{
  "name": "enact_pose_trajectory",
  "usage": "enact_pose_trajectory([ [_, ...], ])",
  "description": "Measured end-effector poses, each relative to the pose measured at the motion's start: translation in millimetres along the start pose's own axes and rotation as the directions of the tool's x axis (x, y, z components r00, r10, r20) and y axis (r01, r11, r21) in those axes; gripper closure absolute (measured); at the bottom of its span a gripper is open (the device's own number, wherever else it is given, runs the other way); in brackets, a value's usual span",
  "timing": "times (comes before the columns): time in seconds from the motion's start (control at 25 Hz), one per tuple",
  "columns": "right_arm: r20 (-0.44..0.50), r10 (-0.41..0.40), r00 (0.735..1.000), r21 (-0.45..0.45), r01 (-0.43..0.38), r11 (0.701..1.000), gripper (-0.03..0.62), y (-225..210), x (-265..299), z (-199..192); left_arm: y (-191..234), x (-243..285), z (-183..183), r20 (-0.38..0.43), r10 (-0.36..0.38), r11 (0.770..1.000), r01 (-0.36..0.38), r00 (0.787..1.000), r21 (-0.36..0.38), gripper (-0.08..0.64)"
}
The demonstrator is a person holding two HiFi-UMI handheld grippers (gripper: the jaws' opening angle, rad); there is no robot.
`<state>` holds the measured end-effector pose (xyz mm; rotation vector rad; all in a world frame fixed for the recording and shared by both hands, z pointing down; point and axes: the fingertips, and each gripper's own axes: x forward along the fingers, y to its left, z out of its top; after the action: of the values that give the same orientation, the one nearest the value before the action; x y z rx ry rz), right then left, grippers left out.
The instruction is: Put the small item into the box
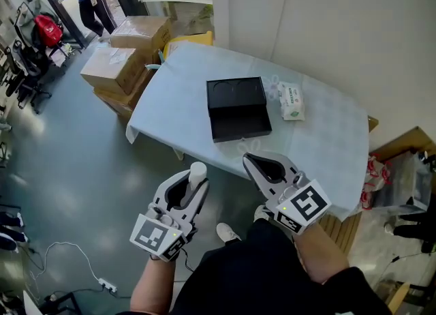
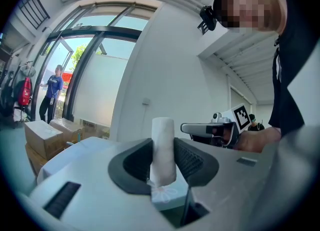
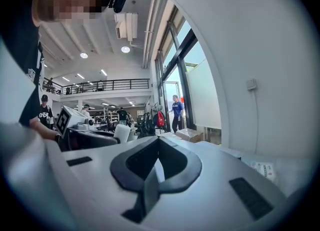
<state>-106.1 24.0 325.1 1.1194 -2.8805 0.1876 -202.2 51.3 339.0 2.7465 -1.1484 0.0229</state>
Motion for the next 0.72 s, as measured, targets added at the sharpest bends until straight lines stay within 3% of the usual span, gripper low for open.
enact_pose_trajectory([
  [0.72, 0.005, -0.04, 0.999, 0.016, 0.04, 0.999, 0.583, -88, 14, 3, 28, 80, -5, -0.039, 0.014, 1.0, -0.014, 0.999, 0.005, 0.426],
])
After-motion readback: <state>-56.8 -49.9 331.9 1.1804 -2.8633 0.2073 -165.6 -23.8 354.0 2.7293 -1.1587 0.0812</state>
